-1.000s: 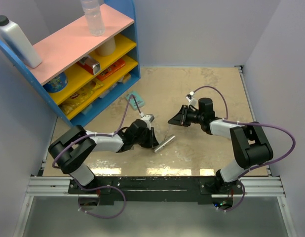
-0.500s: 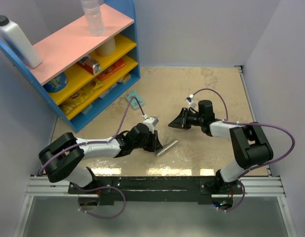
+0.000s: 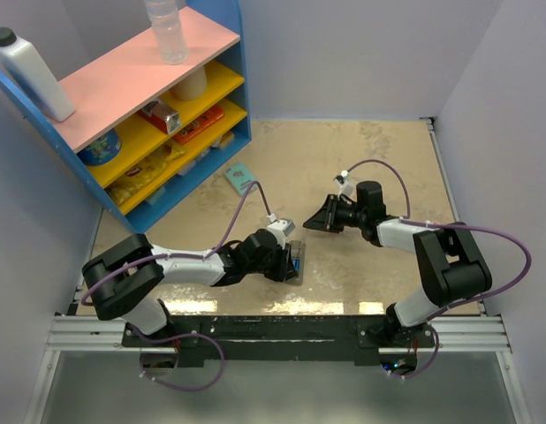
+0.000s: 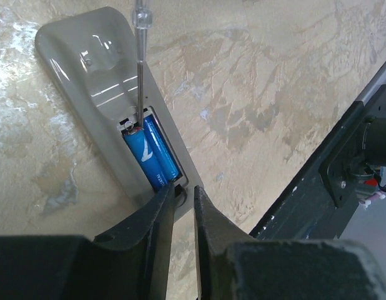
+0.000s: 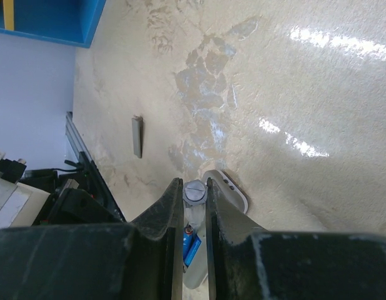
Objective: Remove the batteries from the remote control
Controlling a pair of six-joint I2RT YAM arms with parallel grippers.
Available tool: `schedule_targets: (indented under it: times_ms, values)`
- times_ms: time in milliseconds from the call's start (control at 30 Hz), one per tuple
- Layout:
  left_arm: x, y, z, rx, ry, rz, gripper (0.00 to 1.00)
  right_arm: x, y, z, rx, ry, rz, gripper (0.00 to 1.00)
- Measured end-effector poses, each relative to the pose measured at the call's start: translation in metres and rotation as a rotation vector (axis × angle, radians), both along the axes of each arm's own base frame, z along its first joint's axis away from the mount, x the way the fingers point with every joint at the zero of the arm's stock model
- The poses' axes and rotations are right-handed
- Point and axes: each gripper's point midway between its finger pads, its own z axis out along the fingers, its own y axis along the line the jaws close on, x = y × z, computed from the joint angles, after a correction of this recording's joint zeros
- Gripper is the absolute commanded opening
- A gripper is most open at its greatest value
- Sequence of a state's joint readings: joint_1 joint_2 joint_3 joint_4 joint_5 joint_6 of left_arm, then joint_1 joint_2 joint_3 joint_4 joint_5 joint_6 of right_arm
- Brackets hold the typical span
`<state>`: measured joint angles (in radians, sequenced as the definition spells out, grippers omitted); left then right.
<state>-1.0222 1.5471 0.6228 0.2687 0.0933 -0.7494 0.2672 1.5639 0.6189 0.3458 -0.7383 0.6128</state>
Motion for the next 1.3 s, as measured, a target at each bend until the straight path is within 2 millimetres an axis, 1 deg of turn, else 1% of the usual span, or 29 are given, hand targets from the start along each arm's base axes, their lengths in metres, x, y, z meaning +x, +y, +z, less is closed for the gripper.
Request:
schedule_targets:
  times_ms: [167,267,400,500,567,700,900,1033,1300]
  values:
    - [0.002,0.000,0.000,0.007,-0.005,0.008,0.24,-0.001,0.000,-0.002,0.000,-0.001,-0.003,0.00]
    - [0.005,0.005,0.002,0.028,-0.020,0.034,0.24,-0.002,-0.001,-0.002,0.002,-0.001,-0.004,0.00]
    - [0.013,0.017,0.012,0.066,-0.052,0.094,0.22,-0.003,-0.001,-0.003,0.006,0.004,-0.007,0.00]
    - [0.021,0.019,0.020,0.086,-0.073,0.129,0.22,-0.004,0.000,-0.002,0.015,0.006,-0.004,0.00]
    - [0.025,0.020,0.022,0.091,-0.080,0.145,0.21,-0.004,0.001,-0.001,0.025,0.006,-0.003,0.00]
    - [0.026,0.024,0.014,0.120,-0.071,0.156,0.21,-0.002,0.004,0.005,0.052,-0.005,-0.005,0.00]
    - [0.026,0.023,-0.011,0.177,-0.033,0.152,0.21,-0.002,0.006,0.012,0.083,-0.014,0.001,0.00]
    - [0.023,0.024,-0.023,0.201,-0.014,0.144,0.20,-0.002,0.007,0.013,0.096,-0.015,-0.004,0.00]
    - [0.025,0.021,-0.023,0.195,-0.012,0.149,0.20,-0.005,0.007,0.007,0.103,0.011,-0.006,0.00]
